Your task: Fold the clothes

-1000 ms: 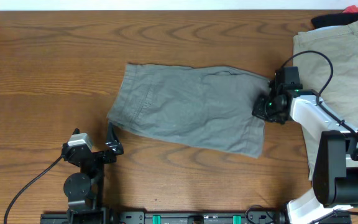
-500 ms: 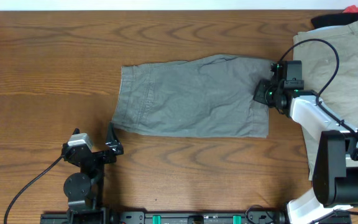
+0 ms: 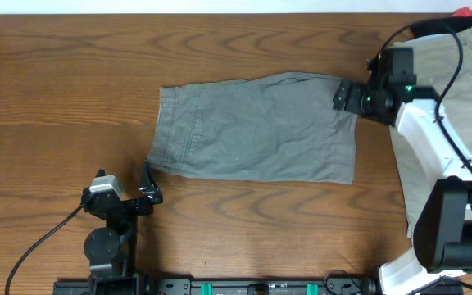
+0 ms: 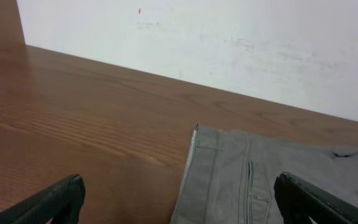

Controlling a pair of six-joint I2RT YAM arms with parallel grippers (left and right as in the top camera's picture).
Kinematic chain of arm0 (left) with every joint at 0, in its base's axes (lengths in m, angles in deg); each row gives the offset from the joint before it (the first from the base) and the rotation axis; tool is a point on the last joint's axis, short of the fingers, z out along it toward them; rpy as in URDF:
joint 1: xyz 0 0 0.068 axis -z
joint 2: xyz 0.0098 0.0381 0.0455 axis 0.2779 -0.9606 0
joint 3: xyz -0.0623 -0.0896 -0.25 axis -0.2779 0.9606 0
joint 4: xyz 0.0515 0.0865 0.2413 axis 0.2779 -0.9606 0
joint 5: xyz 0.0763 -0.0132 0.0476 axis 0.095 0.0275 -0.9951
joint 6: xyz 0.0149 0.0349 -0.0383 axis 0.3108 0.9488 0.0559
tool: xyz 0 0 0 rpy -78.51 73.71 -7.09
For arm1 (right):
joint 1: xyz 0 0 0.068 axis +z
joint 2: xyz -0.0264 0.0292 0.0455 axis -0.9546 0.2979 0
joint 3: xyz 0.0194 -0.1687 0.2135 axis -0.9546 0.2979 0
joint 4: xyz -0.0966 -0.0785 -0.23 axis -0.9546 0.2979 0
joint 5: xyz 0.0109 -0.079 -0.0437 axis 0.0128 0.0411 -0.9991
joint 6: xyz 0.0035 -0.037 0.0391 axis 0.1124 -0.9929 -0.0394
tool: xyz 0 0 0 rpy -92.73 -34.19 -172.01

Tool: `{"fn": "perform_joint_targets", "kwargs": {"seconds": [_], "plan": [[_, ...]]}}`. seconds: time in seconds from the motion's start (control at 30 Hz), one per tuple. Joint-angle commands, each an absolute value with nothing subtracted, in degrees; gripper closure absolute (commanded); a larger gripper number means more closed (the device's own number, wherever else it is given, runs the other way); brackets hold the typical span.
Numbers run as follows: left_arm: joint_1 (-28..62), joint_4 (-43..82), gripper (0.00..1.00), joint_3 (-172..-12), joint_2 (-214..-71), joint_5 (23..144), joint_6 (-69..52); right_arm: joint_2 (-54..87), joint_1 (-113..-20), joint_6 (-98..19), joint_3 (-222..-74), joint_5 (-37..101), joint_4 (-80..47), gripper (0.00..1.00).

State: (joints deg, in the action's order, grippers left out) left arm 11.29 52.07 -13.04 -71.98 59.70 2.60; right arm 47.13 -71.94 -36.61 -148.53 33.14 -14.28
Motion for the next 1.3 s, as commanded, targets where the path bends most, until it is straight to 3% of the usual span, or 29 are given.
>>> {"fn": "perform_joint_targets", "kwargs": {"seconds": [0.0, 0.07, 0.2, 0.33, 0.5, 0.77, 1.03, 1.27], "plan": [[10.9, 50.0, 0.02, -12.2, -71.9, 60.3, 3.6, 47.2, -70.0, -40.3, -151.2, 45.4, -13.0, 0.07], [10.9, 50.0, 0.02, -12.2, -71.9, 60.3, 3.6, 47.2, -68.4, -40.5, -151.2, 51.0, -13.0, 0.13], [10.9, 50.0, 0.02, -12.2, -71.9, 60.3, 3.6, 47.3, -63.7, -40.5, -150.6, 50.9, -11.8, 0.55], [10.9, 50.0, 0.02, -12.2, -71.9, 60.3, 3.6, 47.4, -57.1, -39.3, -148.6, 46.1, -11.7, 0.73], [10.9, 50.0, 0.02, -12.2, -71.9, 60.3, 3.6, 47.4, -50.5, -34.5, -145.1, 36.2, -12.3, 0.76], [10.9, 50.0, 0.02, -12.2, -71.9, 60.3, 3.6, 47.4, -44.4, -28.5, -138.3, 36.2, -19.5, 0.81], [10.9, 50.0, 0.02, -12.2, -71.9, 60.3, 3.6, 47.4, -40.9, -26.0, -134.7, 36.2, -22.2, 0.81], [10.9, 50.0, 0.02, -12.2, -71.9, 60.3, 3.6, 47.4, -38.1, -23.3, -133.5, 41.2, -37.1, 0.76]]}}
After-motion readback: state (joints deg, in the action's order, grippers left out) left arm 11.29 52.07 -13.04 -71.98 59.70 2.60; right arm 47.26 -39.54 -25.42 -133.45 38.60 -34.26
